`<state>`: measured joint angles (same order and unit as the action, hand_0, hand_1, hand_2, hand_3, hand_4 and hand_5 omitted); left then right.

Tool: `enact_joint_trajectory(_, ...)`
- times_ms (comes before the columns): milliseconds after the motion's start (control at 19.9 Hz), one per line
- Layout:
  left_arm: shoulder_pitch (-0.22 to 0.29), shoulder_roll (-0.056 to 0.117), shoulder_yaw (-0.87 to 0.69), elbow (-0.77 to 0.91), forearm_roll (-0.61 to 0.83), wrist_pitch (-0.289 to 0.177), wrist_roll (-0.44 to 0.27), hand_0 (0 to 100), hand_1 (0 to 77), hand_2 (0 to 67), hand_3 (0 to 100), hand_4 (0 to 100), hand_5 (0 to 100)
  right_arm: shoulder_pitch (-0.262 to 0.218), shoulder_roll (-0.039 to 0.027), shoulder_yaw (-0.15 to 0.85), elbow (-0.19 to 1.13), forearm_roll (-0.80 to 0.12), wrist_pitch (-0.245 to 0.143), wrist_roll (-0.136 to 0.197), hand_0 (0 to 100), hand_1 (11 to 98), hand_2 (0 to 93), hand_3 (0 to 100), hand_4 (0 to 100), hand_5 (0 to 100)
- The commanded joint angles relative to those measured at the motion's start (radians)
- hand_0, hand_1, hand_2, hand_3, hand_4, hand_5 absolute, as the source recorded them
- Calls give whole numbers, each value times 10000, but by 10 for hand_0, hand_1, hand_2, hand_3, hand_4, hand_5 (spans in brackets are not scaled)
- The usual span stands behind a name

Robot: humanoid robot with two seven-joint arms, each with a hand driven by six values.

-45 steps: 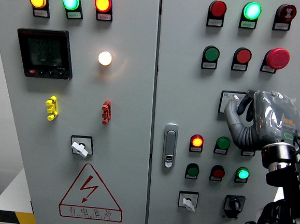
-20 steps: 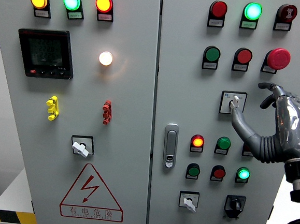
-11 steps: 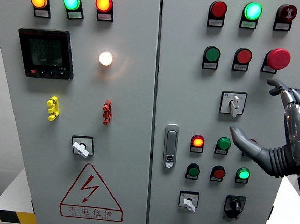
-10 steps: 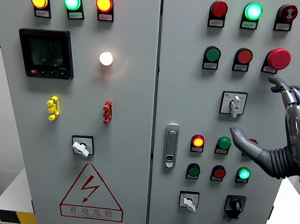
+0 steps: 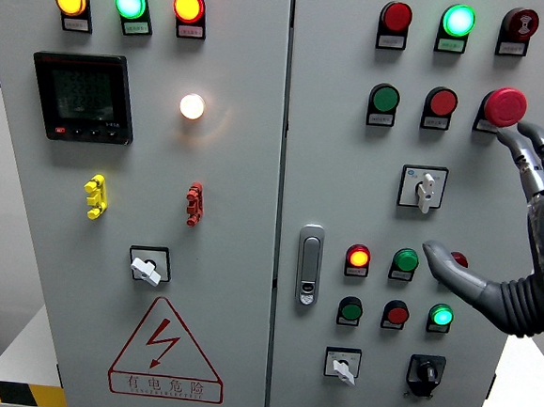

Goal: Rotate and turn off gray switch

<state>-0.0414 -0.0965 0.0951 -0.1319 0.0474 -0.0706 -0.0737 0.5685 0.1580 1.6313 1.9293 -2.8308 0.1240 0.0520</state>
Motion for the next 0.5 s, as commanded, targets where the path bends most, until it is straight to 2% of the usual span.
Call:
enact_joint_trajectory(0,0,14,0,0,2,0,1,846,0,133,188,83,109,-55,0,54,157,-9,109,78,0,369,84,106,74,239)
enact_joint_trajectory(302,0,14,0,0,2,0,1,845,0,133,188,83,109,-331,0,239,525,-25,156,94,0,372,81,108,76,204)
enact_joint_trajectory(453,0,14,0,0,2,0,1,844,0,133,188,82,109,-438,0,346,678,-162,156,400,0,374,80,107,77,171)
